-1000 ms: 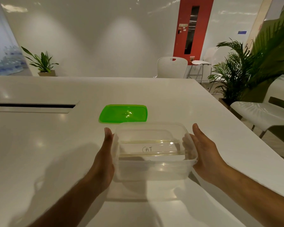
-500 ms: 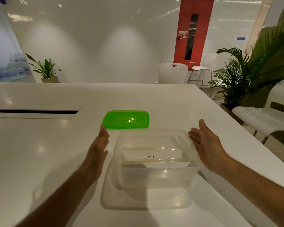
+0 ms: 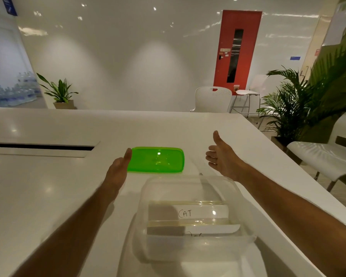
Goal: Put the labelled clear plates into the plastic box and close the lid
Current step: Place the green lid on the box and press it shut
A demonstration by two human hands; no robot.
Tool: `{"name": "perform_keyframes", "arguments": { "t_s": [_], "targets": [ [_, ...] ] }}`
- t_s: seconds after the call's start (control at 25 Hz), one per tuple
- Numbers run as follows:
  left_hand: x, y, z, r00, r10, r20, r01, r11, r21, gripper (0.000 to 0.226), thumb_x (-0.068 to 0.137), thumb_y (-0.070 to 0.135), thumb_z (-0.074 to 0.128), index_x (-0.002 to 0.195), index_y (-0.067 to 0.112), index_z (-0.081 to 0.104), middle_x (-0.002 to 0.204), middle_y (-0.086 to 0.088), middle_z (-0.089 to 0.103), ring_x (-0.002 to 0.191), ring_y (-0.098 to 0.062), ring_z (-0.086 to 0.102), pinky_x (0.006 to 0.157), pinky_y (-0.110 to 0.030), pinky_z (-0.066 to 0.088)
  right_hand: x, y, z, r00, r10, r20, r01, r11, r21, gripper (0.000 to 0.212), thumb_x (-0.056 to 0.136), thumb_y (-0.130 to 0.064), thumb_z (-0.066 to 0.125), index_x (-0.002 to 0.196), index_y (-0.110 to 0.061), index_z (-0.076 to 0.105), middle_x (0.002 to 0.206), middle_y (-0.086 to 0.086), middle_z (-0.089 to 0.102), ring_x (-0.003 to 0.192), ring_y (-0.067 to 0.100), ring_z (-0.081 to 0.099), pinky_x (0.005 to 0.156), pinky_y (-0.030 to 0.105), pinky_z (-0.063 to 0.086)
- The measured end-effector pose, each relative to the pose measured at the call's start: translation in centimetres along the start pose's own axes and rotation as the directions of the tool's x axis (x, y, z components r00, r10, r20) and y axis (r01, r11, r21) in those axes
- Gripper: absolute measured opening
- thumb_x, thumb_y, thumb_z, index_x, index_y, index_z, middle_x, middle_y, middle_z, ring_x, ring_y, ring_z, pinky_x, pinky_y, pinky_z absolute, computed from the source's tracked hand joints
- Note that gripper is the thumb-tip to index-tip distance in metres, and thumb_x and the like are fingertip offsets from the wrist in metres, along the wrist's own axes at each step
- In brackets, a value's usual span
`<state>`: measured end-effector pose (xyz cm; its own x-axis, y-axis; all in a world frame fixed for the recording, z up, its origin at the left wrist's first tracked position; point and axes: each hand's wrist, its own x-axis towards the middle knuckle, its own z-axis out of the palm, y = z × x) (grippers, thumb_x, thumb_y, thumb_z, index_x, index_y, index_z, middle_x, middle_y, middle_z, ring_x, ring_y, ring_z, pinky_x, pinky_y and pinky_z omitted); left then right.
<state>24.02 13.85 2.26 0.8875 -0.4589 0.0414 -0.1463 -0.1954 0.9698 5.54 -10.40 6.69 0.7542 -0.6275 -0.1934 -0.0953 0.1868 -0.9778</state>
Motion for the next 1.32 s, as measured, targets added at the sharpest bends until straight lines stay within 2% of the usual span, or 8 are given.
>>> {"name": "perform_keyframes", "arguments": {
  "t_s": [0.12,0.24,0.36,0.72,0.88,1.16,1.24,1.32],
  "targets": [
    [2.4,0.0,0.4,0.999,-0.046,-0.007,0.046,0.998,-0.046,0.072,0.099,0.063,0.031,0.137,0.007,0.055,0.115,-0.002,0.047,0.105,-0.019,0.044,0.093,-0.033,0.028,2.2,0.1,1.1,0.998,0.045,0.04,-0.043,0.998,-0.053,0.108,0.08,-0.08,0.038,0.153,-0.003,0.02,0.158,0.02,0.03,0.14,0.031,0.04,0.12,0.04,0.025],
    [4.7,0.3,0.8,0.997,-0.077,-0.02,0.076,0.996,-0.049,0.056,0.099,0.062,0.031,0.115,0.019,0.062,0.113,-0.003,0.044,0.085,-0.014,0.048,0.091,-0.032,0.027,4.4,0.5,2.0,0.993,0.072,0.097,-0.064,0.994,-0.091,0.129,0.062,-0.087,0.045,0.151,0.002,0.018,0.157,0.026,0.008,0.146,0.041,0.014,0.122,0.042,0.022],
    [7.1,-0.4,1.2,0.993,-0.121,-0.017,0.119,0.991,-0.056,0.076,0.096,0.067,0.031,0.135,0.007,0.057,0.116,-0.005,0.047,0.103,-0.02,0.047,0.093,-0.034,0.029,6.3,1.0,2.7,0.981,0.121,0.151,-0.106,0.989,-0.105,0.13,0.058,-0.086,0.045,0.152,0.0,0.02,0.158,0.024,0.005,0.147,0.037,0.013,0.113,0.034,0.031],
    [9.4,-1.3,2.0,0.975,-0.214,-0.053,0.211,0.976,-0.046,0.086,0.084,0.081,0.036,0.127,0.01,0.059,0.118,-0.009,0.056,0.108,-0.026,0.051,0.094,-0.036,0.035,8.5,2.1,3.7,0.952,0.223,0.209,-0.201,0.972,-0.123,0.104,0.087,-0.077,0.03,0.155,-0.001,0.009,0.155,0.012,0.038,0.143,0.025,0.037,0.119,0.036,0.025],
    [9.3,-1.5,1.8,0.96,-0.275,-0.049,0.25,0.923,-0.294,0.136,0.047,0.1,0.049,0.144,0.005,0.047,0.145,-0.012,0.051,0.13,-0.032,0.051,0.115,-0.05,0.037,8.1,1.9,3.0,0.963,0.198,0.184,-0.181,0.978,-0.107,0.104,0.084,-0.078,0.031,0.155,-0.003,0.016,0.135,0.008,0.053,0.126,0.023,0.05,0.112,0.037,0.031],
    [8.6,0.0,3.1,0.96,-0.228,-0.161,0.142,0.895,-0.422,0.04,0.075,0.05,0.079,0.074,0.013,0.065,0.077,-0.005,0.059,0.074,-0.022,0.053,0.079,-0.035,0.048,7.2,1.3,-0.2,0.983,0.085,0.165,-0.089,0.996,0.017,0.127,0.064,-0.089,0.045,0.156,-0.007,0.016,0.161,0.015,0.028,0.147,0.027,0.031,0.12,0.052,0.024],
    [7.9,0.9,3.7,0.963,-0.132,-0.235,0.046,0.939,-0.341,0.017,0.077,0.016,0.082,0.088,0.008,0.074,0.09,-0.012,0.071,0.08,-0.022,0.06,0.086,-0.034,0.052,6.4,0.8,-0.9,0.992,0.044,0.118,-0.049,0.998,0.036,0.118,0.067,-0.083,0.05,0.154,-0.007,0.024,0.156,0.012,0.037,0.142,0.029,0.039,0.115,0.055,0.031],
    [7.0,1.5,4.2,0.967,-0.039,-0.251,-0.035,0.959,-0.283,0.039,0.073,-0.007,0.077,0.111,0.004,0.073,0.104,-0.015,0.073,0.084,-0.02,0.065,0.085,-0.028,0.054,5.4,0.3,-1.4,0.997,-0.01,0.08,0.004,0.997,0.08,0.085,0.08,-0.067,0.057,0.14,-0.009,0.045,0.142,0.006,0.049,0.127,0.033,0.053,0.107,0.058,0.042]
  ]
}}
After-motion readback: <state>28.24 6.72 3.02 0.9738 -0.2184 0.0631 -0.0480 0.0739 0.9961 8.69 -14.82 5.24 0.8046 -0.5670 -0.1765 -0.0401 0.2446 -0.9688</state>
